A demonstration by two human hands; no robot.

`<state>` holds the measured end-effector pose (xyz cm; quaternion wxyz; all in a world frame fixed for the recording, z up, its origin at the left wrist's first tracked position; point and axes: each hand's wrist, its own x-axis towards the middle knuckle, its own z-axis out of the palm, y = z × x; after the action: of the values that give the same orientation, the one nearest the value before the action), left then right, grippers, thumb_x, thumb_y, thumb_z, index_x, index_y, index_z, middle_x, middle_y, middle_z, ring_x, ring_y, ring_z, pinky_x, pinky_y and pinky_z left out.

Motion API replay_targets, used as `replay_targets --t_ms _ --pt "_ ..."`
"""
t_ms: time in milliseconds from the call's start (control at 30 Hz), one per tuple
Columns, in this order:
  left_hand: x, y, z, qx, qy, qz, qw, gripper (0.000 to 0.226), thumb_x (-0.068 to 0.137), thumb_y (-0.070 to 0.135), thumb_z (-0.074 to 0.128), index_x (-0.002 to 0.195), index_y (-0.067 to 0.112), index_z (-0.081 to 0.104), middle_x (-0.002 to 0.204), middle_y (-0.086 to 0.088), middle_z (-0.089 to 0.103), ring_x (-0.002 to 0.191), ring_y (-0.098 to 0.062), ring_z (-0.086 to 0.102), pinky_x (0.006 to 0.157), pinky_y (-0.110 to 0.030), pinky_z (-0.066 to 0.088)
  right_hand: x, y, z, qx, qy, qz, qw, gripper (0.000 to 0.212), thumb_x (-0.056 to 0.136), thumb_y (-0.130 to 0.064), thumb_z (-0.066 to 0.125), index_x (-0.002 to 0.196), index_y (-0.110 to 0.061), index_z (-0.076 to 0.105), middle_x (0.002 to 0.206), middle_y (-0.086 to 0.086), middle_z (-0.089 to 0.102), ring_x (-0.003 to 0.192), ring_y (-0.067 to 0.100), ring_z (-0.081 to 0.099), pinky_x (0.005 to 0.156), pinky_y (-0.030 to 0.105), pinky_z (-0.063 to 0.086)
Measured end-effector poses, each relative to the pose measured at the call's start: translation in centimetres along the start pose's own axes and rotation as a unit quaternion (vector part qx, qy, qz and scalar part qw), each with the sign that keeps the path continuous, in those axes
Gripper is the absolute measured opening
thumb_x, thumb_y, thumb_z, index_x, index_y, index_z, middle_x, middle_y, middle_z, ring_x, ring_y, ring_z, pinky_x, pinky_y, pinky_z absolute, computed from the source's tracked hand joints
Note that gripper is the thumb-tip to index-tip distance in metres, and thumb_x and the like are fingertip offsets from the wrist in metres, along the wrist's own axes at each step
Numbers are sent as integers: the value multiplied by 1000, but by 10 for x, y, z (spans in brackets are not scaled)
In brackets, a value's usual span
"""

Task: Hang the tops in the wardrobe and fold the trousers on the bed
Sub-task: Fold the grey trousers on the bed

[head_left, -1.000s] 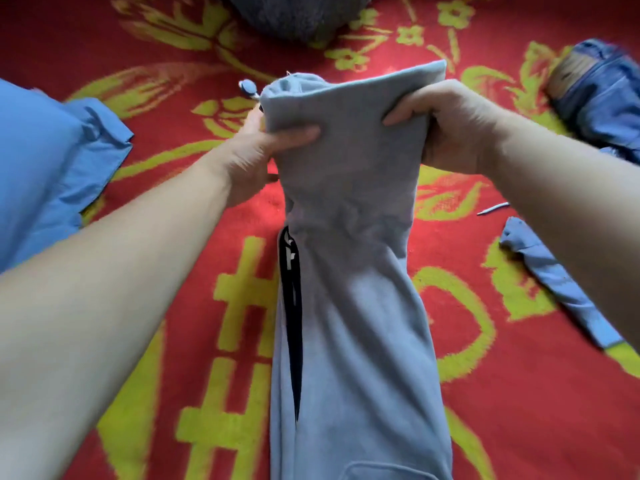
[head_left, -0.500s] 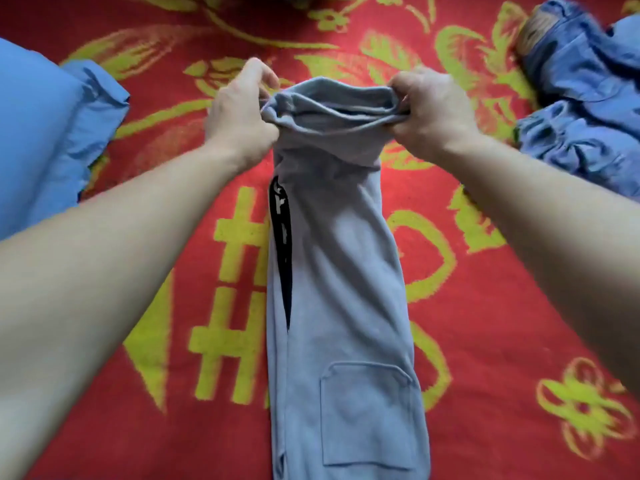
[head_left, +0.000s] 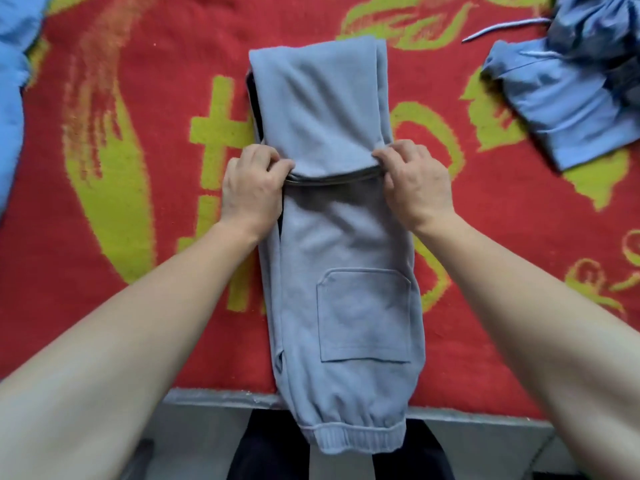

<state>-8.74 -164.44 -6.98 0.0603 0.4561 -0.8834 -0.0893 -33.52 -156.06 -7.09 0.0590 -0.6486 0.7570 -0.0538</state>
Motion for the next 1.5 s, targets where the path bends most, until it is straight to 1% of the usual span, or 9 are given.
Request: replay_targets --t_ms 200,400,567,767,1000,1233,1333,1400,1500 --pt "-1 4 0 -18 -163 20 986 42 85 14 53 126 18 62 126 -5 58 126 -27 45 88 -43 41 -10 9 -6 -15 -166 13 986 55 85 -9 53 138 -24 52 126 13 51 107 38 51 82 46 44" --pt "37 13 -15 3 12 -57 998 37 89 22 38 114 13 63 122 -14 57 114 -35 50 85 -44 35 31 -3 -18 117 5 86 989 43 88 -13 43 124 -17 66 124 16 53 111 37 53 83 43 46" --pt "91 27 0 55 -45 -100 992 54 102 36 26 155 24 23 165 -13 5 152 -28 5 115 -58 16 67 -11 1 52 -56 65 995 56 104 -35 31 157 -15 24 163 21 10 150 36 17 120 44 22" --pt "127 -12 34 102 -177 -103 973 62 102 56 10 156 31 -9 163 -8 -20 150 -26 -16 115 -67 -1 86 -7 34 -45 -118 18 992 68 103 -53 21 160 -21 0 165 15 -11 152 36 -5 122 53 8" --pt "163 -32 56 73 -139 -91 983 65 100 58 8 155 29 -10 162 -15 -18 150 -33 -15 116 -65 4 123 5 64 -9 -129 62 990 70 100 -61 11 157 -28 -9 165 7 -17 152 30 -12 121 55 -4" --pt "167 -32 40 5 -221 -100 970 70 99 63 17 155 33 -12 160 -11 -28 147 -30 -25 116 -64 -2 137 8 50 50 -234 89 967 74 99 -64 22 155 -35 -15 163 2 -27 151 27 -21 120 54 -10" --pt "152 -32 27 -81 -86 -109 987 72 97 56 39 157 28 10 164 -14 -9 150 -33 -4 118 -55 10 141 8 33 103 -213 91 967 79 95 -61 43 157 -33 5 165 6 -9 152 28 -5 121 53 1" --pt "138 -33 26 -157 27 -240 958 75 91 51 52 153 21 23 159 -15 16 145 -32 19 116 -42 21 139 11 20 195 -105 97 970 78 85 -55 64 148 -23 32 151 10 25 142 27 25 118 44 23" --pt "127 -35 27 -396 -3 -469 789 83 74 55 66 138 8 41 139 -10 48 127 -25 49 109 -37 40 145 13 8 354 -50 230 905 91 69 -60 79 135 -15 36 130 2 36 123 16 42 103 30 39"
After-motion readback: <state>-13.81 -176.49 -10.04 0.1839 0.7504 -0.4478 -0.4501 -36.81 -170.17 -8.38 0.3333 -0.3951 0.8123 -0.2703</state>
